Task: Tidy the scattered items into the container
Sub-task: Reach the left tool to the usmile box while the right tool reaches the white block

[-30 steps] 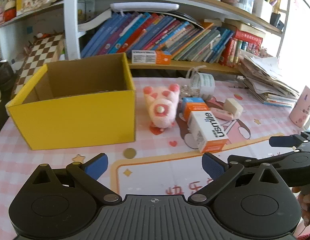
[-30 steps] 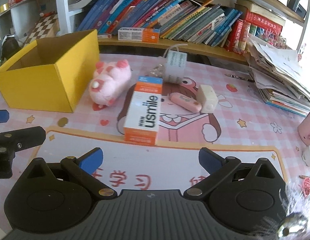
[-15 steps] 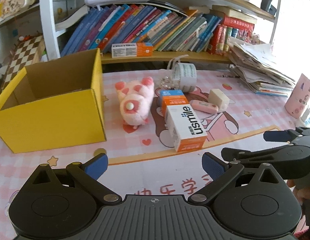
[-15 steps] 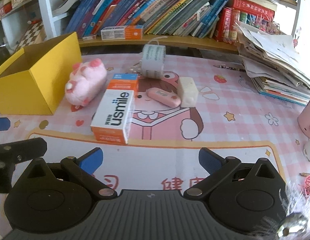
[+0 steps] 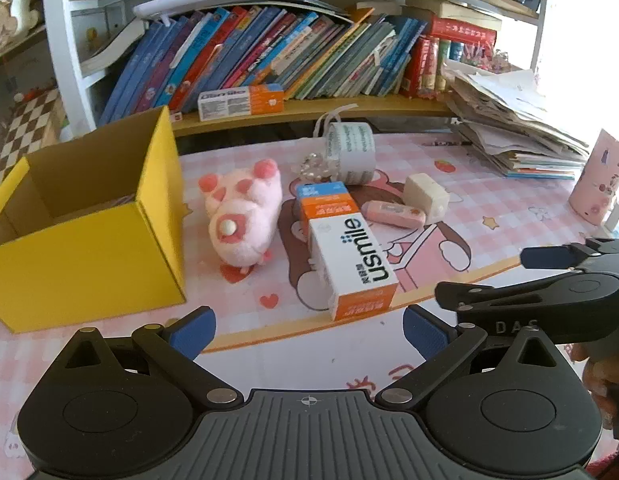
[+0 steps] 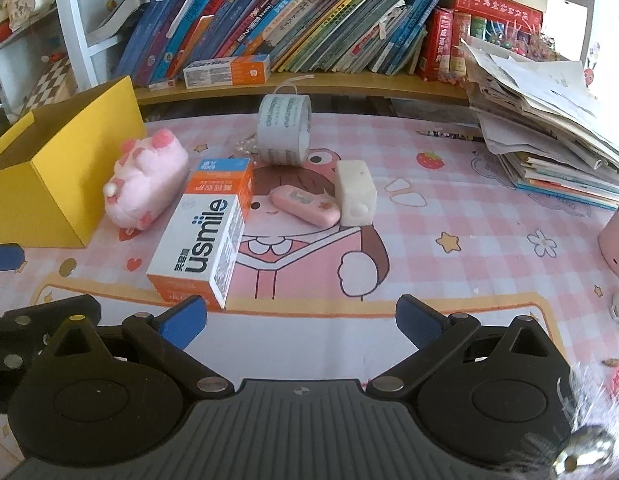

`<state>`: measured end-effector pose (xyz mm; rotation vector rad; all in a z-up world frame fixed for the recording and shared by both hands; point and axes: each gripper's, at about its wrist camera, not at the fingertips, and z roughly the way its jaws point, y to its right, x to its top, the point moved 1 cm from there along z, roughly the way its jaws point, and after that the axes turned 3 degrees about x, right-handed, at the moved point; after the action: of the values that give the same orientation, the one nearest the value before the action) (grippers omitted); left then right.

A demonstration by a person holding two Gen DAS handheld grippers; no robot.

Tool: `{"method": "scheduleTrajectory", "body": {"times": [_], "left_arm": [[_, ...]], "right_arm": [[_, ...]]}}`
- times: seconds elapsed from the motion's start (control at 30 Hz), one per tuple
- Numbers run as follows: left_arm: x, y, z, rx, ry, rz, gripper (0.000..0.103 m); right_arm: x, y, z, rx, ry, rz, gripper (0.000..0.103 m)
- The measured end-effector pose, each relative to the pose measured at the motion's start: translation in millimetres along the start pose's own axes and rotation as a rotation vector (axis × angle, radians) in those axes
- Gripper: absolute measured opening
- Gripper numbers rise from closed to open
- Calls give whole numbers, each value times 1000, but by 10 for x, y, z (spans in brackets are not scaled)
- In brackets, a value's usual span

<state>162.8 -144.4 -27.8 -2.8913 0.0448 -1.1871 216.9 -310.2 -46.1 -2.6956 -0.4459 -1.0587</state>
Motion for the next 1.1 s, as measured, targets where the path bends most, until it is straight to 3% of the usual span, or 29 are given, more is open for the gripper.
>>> {"method": "scheduleTrajectory", "body": {"times": [0.17, 0.27, 0.77, 1.1], "left_arm": [[52, 17, 96, 0, 2, 0, 101], [82, 23, 181, 2, -4, -5, 100], [228, 178, 603, -81, -48, 14, 99], [317, 214, 928, -65, -81, 16, 95]], "right_arm": [[51, -2, 73, 4, 6, -41, 100], [78, 16, 117, 3, 5, -54, 95], [181, 271, 409, -33, -39, -29, 82], [277, 406, 607, -41, -46, -12, 76]]}}
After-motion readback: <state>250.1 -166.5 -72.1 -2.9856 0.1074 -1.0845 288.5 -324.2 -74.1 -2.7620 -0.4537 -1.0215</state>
